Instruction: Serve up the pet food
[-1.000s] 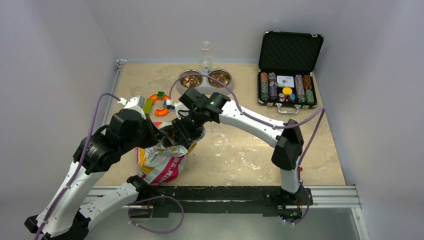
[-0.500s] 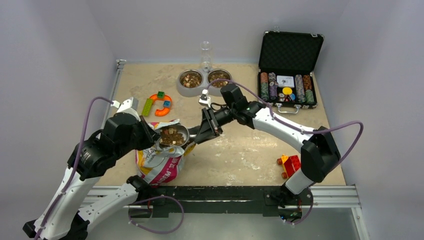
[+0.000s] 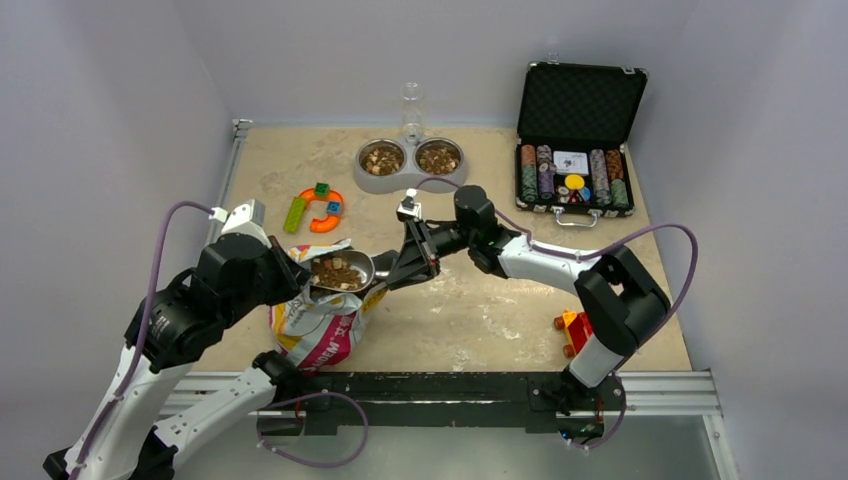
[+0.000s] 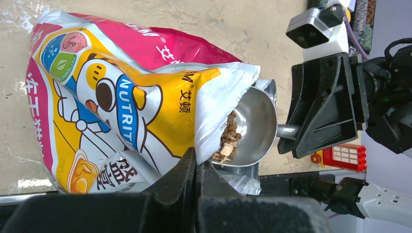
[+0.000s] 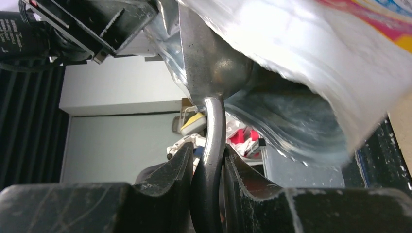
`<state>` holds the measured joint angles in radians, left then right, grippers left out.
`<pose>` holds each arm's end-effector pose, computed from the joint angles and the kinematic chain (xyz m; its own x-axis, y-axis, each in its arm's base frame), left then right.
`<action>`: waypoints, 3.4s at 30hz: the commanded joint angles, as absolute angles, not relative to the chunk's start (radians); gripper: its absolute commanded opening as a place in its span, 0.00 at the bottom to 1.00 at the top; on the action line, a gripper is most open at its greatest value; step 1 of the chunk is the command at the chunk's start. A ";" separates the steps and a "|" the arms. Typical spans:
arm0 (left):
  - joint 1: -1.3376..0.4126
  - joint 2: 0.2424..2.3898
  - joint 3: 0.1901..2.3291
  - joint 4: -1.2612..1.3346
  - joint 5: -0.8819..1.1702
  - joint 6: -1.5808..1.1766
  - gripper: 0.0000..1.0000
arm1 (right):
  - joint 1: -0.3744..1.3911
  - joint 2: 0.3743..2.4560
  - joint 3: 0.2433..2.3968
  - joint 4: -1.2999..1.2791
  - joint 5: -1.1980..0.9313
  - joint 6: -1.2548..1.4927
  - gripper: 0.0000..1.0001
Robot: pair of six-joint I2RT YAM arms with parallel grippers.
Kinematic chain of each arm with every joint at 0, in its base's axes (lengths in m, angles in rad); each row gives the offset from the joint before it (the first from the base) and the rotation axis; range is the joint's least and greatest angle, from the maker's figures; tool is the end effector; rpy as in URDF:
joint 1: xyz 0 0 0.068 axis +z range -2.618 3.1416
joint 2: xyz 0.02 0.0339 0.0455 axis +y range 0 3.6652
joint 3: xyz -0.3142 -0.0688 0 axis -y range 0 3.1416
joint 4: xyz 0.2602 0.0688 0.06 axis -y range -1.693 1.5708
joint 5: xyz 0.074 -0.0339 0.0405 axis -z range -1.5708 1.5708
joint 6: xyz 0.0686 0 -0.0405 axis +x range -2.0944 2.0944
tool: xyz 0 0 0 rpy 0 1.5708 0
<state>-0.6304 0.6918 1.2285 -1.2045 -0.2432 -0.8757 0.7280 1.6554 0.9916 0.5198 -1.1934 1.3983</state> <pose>0.0755 -0.0346 0.4115 -0.6425 -0.4539 -0.6174 -0.1156 0.8539 -0.5075 0.2463 0.3049 0.2993 -0.9365 -0.3485 -0.0384 -0.0544 0.0362 0.9979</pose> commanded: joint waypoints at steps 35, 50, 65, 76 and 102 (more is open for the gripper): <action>-0.637 0.685 1.305 -1.269 -0.351 -0.869 0.00 | 0.644 1.394 0.944 0.191 -1.240 1.143 0.00; -0.638 0.762 1.287 -1.308 -0.398 -0.899 0.00 | 0.344 1.159 1.054 -0.318 -1.232 0.882 0.00; -0.637 0.742 1.350 -1.229 -0.253 -0.737 0.00 | 0.162 1.712 1.520 -0.424 -0.925 0.827 0.00; -0.637 0.794 1.370 -1.158 -0.251 -0.542 0.00 | 0.144 2.027 1.914 -0.692 -0.721 0.718 0.00; -0.637 0.912 1.406 -1.136 -0.285 -0.434 0.00 | 0.257 2.324 2.363 -1.015 -0.360 0.516 0.00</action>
